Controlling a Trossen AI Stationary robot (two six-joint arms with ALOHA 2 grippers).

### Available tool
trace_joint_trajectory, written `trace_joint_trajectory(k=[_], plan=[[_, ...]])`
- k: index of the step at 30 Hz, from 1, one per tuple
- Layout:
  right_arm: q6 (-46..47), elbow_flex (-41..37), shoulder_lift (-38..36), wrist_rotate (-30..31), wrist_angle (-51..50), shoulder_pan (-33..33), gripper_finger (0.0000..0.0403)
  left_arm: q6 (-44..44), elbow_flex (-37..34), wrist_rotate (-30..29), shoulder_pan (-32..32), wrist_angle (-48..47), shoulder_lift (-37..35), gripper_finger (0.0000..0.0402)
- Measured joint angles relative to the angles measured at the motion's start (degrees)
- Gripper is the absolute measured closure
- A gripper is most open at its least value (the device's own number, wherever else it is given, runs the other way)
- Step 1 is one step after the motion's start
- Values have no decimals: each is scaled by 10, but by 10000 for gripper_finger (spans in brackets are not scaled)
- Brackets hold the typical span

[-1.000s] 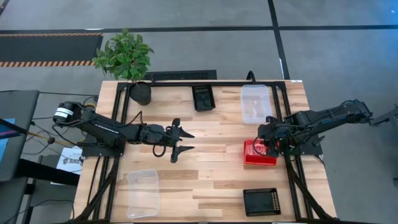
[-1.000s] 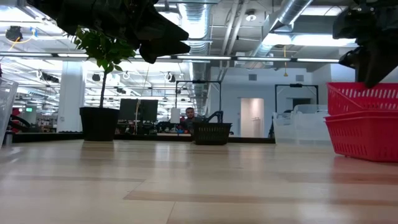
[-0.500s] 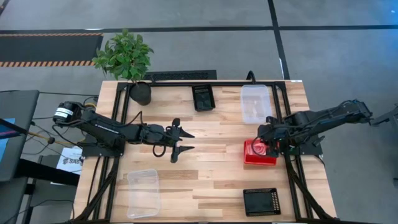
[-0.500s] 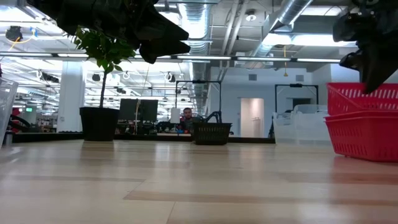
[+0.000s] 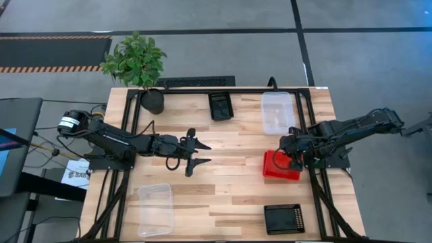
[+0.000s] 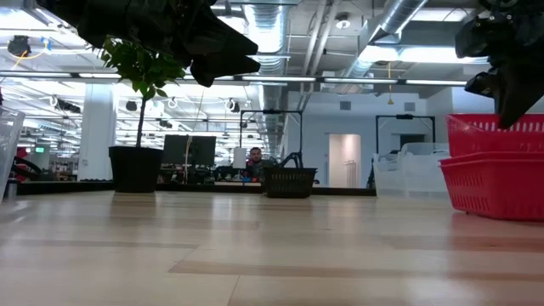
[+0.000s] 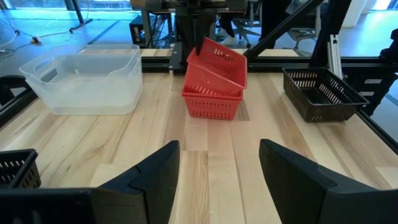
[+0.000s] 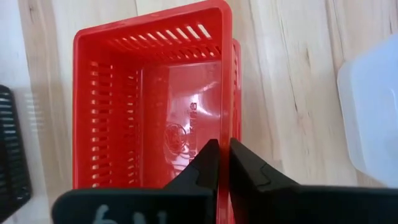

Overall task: Stack baskets by color
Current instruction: Stack the bottom red bin on top of the top red bin

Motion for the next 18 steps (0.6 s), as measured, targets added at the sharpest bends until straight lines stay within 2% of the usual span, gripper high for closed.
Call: trace_joint_trajectory(k=[8,18], plan=[[1,0,0,-2,11,2,338,0,0,0,0,0,0,193],[7,0,0,-2,11,2,250,0,0,10,0,-3,0,193]])
